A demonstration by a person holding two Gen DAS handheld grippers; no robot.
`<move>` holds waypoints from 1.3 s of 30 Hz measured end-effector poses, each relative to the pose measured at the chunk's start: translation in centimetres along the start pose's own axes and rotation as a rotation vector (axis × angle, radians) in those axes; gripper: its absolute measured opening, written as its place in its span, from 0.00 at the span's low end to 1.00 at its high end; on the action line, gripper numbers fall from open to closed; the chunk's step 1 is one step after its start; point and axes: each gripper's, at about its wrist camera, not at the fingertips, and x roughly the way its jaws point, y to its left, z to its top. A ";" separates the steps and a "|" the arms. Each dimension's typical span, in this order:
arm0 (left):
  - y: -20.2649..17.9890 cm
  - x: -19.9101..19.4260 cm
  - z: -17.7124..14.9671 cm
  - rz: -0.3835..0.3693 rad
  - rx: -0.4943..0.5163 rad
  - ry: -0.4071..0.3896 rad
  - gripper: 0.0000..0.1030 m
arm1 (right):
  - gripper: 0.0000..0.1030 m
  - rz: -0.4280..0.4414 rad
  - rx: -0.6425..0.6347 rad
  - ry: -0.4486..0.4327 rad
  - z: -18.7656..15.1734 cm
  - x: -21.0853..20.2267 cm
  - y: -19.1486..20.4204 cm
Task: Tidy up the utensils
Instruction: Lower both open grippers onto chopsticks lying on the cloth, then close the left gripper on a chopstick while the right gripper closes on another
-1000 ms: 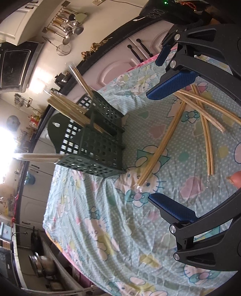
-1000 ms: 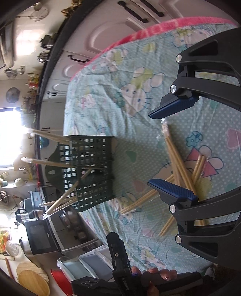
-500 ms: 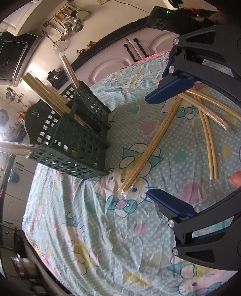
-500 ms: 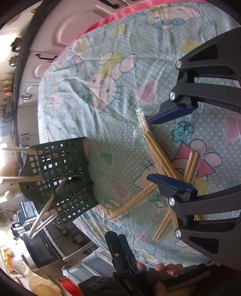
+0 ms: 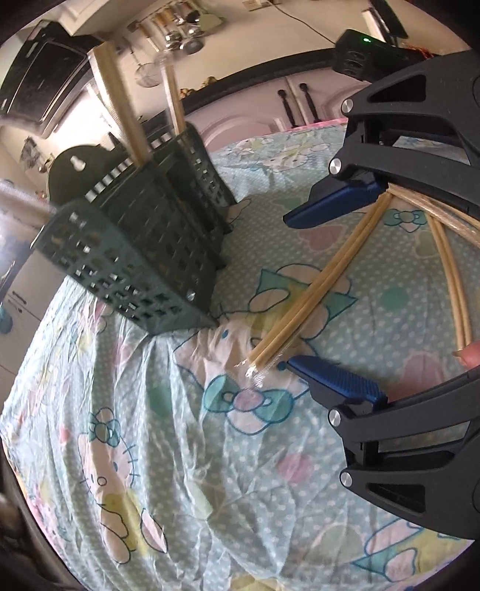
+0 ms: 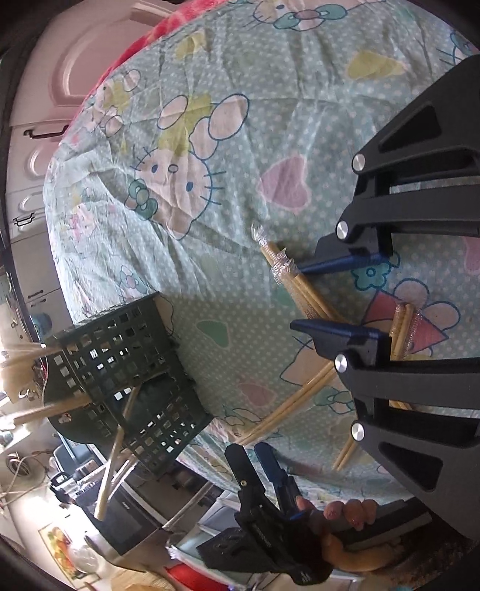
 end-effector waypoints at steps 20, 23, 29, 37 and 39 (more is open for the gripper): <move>2.7 1.3 2.7 0.042 -0.076 -0.007 0.11 | 0.15 0.029 0.009 -0.035 0.8 -2.0 -0.4; 2.7 1.3 2.7 0.026 -0.080 -0.009 0.10 | 0.14 0.031 -0.002 -0.047 1.1 -2.5 0.1; 3.0 0.5 2.7 -0.033 -0.099 -0.026 0.08 | 0.12 0.046 -0.025 -0.077 2.0 -3.5 0.9; 0.8 -3.6 3.0 -0.083 -0.025 -0.127 0.06 | 0.09 0.106 -0.036 -0.104 3.8 -4.7 2.2; 0.3 -4.5 3.0 -0.085 -0.009 -0.153 0.05 | 0.08 0.118 -0.041 -0.114 4.2 -5.1 2.6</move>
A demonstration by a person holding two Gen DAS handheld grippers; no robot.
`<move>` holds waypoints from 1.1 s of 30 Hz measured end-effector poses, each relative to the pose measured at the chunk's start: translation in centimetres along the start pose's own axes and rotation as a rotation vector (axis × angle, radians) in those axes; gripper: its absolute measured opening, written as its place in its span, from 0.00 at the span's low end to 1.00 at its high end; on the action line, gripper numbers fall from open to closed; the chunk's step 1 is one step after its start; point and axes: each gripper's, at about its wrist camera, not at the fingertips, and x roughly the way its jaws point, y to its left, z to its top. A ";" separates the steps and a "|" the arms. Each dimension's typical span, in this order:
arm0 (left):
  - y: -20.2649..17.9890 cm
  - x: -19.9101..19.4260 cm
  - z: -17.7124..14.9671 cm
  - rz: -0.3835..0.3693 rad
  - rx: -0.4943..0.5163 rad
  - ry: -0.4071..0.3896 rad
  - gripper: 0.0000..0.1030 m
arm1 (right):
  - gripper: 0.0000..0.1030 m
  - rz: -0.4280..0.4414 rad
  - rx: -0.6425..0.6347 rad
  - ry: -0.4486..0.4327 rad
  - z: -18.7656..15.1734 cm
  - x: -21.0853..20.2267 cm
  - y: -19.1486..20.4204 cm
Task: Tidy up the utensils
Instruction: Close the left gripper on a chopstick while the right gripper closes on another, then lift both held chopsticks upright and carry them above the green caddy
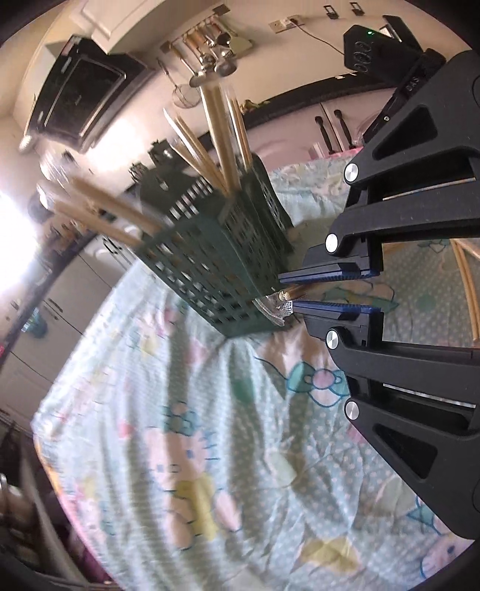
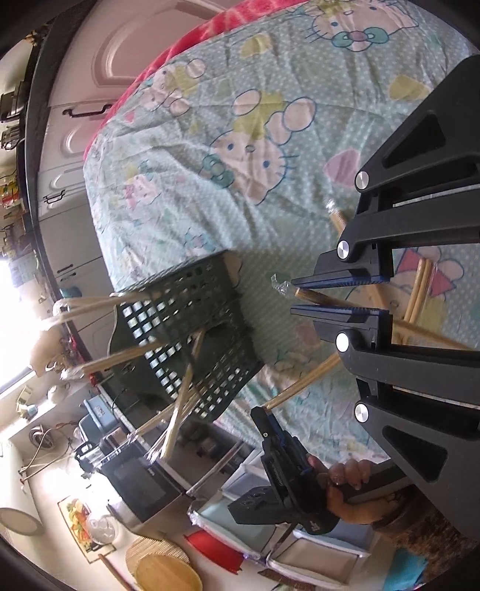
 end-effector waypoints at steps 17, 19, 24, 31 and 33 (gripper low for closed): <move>-6.2 -6.3 0.9 -0.033 0.185 -0.164 0.03 | 0.06 0.044 -0.100 -0.079 2.5 -2.7 3.8; -6.9 -6.8 0.9 -0.040 0.205 -0.175 0.03 | 0.06 0.048 -0.108 -0.090 2.8 -3.1 4.3; -8.3 -7.9 0.9 -0.050 0.250 -0.199 0.03 | 0.06 0.059 -0.140 -0.125 3.7 -4.2 5.5; -10.0 -9.6 1.5 -0.061 0.299 -0.236 0.03 | 0.06 0.072 -0.173 -0.172 5.1 -5.2 6.8; -10.5 -10.0 1.8 -0.058 0.314 -0.249 0.03 | 0.06 0.076 -0.185 -0.188 5.5 -5.5 7.2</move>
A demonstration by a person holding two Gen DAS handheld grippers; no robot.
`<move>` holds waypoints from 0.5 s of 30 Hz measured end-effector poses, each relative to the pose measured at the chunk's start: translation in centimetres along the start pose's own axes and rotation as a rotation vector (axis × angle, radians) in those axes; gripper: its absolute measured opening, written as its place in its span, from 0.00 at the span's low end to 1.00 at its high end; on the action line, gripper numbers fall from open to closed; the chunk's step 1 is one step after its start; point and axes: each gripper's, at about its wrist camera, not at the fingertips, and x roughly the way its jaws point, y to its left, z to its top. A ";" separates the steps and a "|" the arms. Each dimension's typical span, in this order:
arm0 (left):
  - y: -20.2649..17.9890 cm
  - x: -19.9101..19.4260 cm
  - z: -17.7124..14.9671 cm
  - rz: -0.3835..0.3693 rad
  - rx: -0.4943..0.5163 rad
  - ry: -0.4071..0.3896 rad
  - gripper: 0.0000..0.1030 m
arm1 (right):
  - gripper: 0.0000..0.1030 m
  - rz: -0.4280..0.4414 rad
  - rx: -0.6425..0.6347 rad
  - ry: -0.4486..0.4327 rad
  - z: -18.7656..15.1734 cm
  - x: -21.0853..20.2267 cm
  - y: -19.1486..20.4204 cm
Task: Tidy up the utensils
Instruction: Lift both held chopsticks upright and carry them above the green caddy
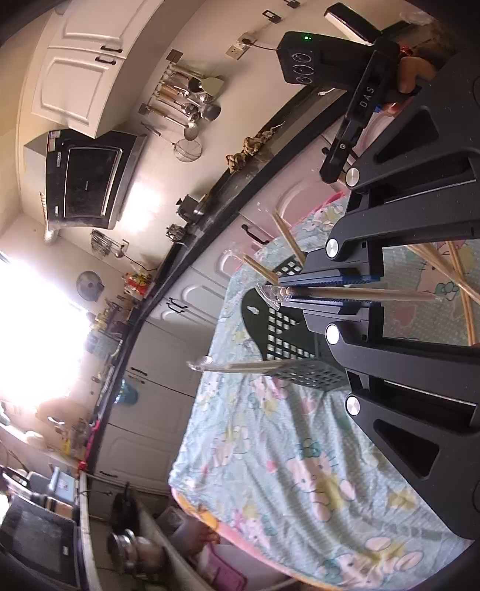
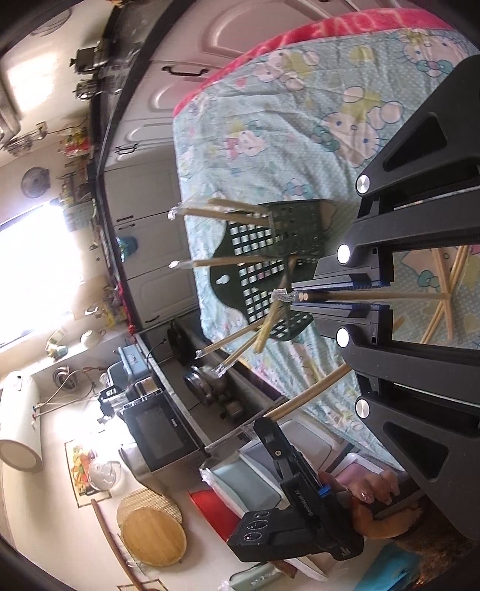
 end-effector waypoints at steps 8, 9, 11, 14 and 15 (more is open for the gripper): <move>-1.0 -1.0 1.5 0.017 0.048 -0.043 0.03 | 0.06 0.001 -0.035 -0.055 1.8 -0.4 1.1; -1.1 -1.1 1.8 0.021 0.055 -0.049 0.03 | 0.06 0.001 -0.038 -0.061 2.0 -0.5 1.2; -1.3 -1.3 2.0 0.026 0.064 -0.058 0.03 | 0.06 -0.001 -0.045 -0.074 2.4 -0.6 1.4; -1.5 -1.5 2.6 0.028 0.072 -0.072 0.03 | 0.06 -0.002 -0.052 -0.090 2.9 -0.9 1.5; -1.7 -1.6 2.9 0.031 0.076 -0.079 0.03 | 0.06 -0.002 -0.054 -0.094 3.0 -0.9 1.5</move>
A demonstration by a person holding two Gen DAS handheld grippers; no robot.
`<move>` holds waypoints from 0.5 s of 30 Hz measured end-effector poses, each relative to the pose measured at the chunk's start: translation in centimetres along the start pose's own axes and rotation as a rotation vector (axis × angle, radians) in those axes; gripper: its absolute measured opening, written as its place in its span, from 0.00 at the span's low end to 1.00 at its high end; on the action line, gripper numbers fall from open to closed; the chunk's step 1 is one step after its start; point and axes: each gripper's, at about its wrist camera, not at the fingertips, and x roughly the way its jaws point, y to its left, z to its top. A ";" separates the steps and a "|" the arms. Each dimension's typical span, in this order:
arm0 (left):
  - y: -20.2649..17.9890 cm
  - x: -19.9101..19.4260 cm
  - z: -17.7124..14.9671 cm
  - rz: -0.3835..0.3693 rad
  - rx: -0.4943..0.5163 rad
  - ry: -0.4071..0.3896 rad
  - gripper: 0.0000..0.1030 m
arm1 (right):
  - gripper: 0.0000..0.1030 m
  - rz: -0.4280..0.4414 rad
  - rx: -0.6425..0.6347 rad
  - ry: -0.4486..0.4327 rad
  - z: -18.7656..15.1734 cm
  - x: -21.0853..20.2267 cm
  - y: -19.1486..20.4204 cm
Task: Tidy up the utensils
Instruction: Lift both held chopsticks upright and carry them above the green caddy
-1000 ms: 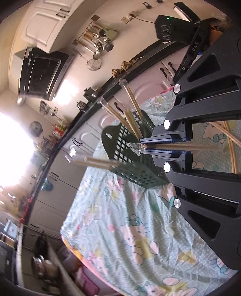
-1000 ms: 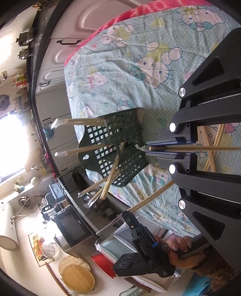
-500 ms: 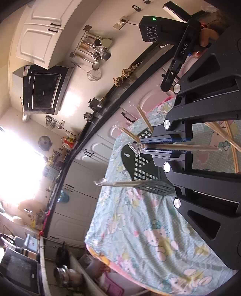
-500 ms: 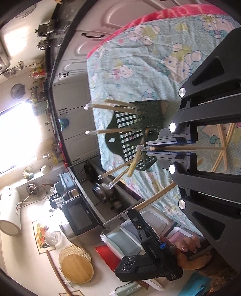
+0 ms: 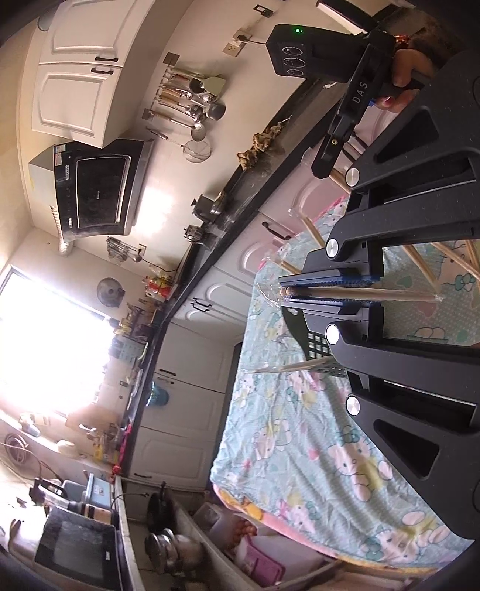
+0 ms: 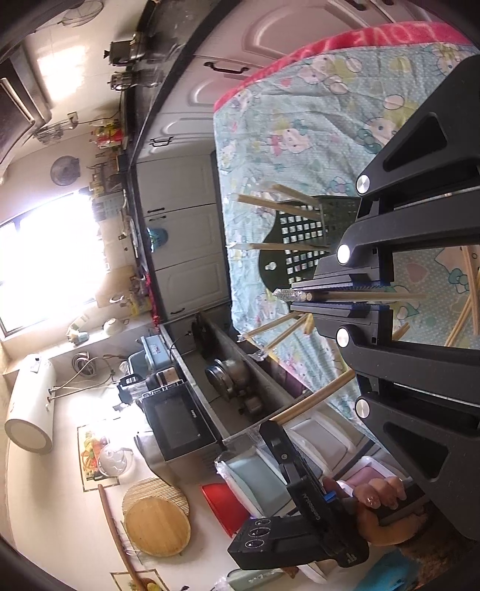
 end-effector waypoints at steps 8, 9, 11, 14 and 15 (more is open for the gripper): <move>-0.6 -0.3 1.8 0.013 0.033 -0.043 0.03 | 0.06 -0.004 -0.017 -0.049 1.5 -0.4 0.3; -0.7 -0.4 2.0 0.017 0.038 -0.049 0.03 | 0.06 -0.006 -0.024 -0.062 1.8 -0.6 0.4; -0.9 -0.5 2.7 0.024 0.051 -0.067 0.03 | 0.06 -0.011 -0.033 -0.082 2.5 -0.8 0.6; -1.2 -0.6 3.7 0.036 0.068 -0.092 0.03 | 0.06 -0.021 -0.047 -0.117 3.5 -1.2 0.8; -1.3 -0.6 3.9 0.039 0.072 -0.100 0.03 | 0.06 -0.025 -0.052 -0.128 3.8 -1.3 0.9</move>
